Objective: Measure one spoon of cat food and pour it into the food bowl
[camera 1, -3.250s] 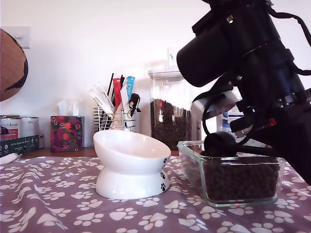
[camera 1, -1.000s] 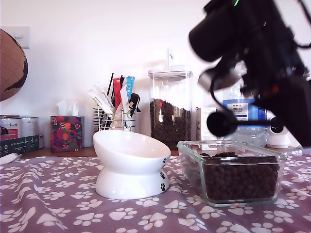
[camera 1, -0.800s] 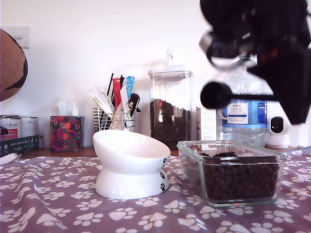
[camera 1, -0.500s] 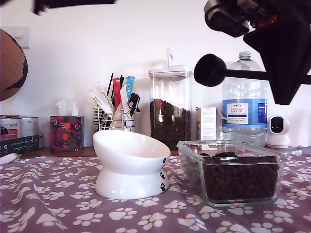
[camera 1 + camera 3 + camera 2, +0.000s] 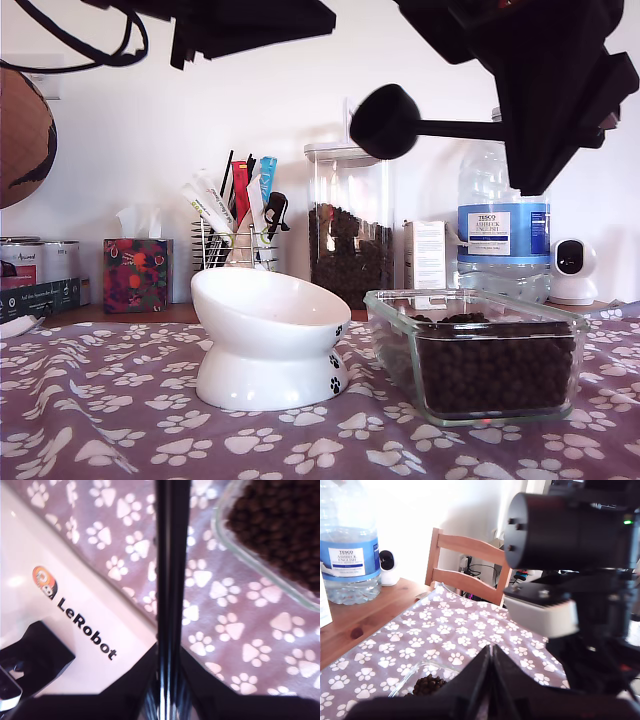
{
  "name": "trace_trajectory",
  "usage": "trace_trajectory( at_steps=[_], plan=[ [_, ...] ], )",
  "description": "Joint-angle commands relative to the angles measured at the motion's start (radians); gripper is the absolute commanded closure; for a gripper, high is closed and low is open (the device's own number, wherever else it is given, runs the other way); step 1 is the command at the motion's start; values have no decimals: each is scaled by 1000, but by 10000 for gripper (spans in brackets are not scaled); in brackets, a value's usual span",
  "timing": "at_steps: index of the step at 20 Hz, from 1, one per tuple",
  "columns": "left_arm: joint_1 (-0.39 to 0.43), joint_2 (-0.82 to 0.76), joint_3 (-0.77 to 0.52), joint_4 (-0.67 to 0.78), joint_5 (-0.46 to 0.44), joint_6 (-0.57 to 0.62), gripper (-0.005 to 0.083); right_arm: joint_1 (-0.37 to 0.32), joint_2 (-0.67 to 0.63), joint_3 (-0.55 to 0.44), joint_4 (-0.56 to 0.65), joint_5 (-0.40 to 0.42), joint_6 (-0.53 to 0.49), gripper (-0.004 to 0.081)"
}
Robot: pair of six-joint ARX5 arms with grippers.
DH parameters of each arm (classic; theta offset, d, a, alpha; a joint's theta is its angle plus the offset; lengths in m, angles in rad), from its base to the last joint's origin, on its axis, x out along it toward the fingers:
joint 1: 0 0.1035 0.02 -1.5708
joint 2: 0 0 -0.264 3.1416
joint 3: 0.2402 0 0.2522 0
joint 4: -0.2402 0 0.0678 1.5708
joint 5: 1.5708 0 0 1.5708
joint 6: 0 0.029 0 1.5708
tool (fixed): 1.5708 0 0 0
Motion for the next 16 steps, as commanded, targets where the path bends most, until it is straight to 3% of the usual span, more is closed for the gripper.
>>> trace_trajectory(
  at_steps=[1, 6, 16],
  plan=[
    [-7, 14, -12, 15, 5, -3, 795, 28, 3, 4, -2, -8, -8, 783],
    [-11, 20, -12, 5, 14, -3, 795, 70, 3, 4, -2, -8, -15, 783],
    [-53, 32, -12, -53, 18, 6, 796, 72, 2, 4, 0, -31, -30, 783]
  ],
)
